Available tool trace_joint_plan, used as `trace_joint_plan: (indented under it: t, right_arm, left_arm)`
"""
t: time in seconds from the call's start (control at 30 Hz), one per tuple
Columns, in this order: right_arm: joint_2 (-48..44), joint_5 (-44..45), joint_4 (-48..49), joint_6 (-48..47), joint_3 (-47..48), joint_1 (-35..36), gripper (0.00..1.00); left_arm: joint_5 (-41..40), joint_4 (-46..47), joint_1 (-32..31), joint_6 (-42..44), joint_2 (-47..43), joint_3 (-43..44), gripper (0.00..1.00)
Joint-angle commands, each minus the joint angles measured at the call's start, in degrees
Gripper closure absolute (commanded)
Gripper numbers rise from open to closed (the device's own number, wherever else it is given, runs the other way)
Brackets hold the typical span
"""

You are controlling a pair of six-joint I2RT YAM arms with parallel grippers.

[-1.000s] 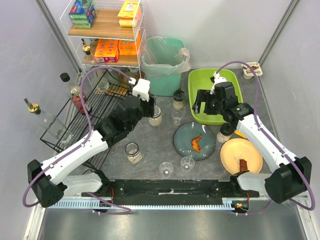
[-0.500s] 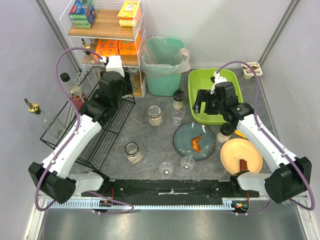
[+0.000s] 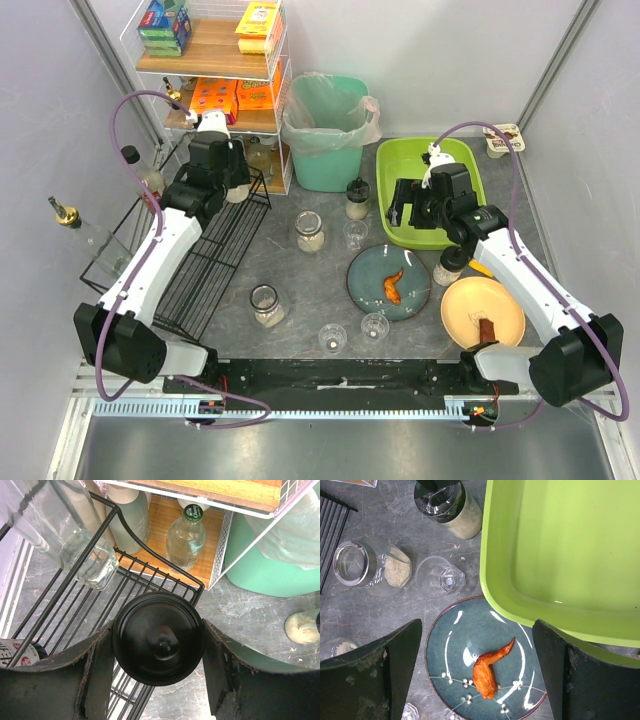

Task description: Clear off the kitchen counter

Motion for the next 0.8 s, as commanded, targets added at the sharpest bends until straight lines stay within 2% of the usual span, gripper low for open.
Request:
trace_joint_plan:
  t: [0.0,0.3,0.4,0.77]
  right_arm:
    - [-0.9,0.3,0.9,-1.1,1.2,-0.3,0.02]
    - [-0.6,0.3,0.5,-1.6,2.3,-0.3,0.02]
    - [-0.6,0.4,0.4,-1.5,1.8,-0.4,0.02]
    - [-0.7,0.9,0.5,-1.2,1.5,-0.3,0.02]
  left_arm:
    - [1.0,3.3,1.3,-1.4,1.3,2.9,0.57]
    - [2.3,5.5,3.3,-2.3,4.0,1.8,0.57]
    - [2.4,6.3,3.6,-2.5,4.2,1.0,0.53]
    - [3.0,6.1,4.2,-2.6,3.4,0.3,0.11]
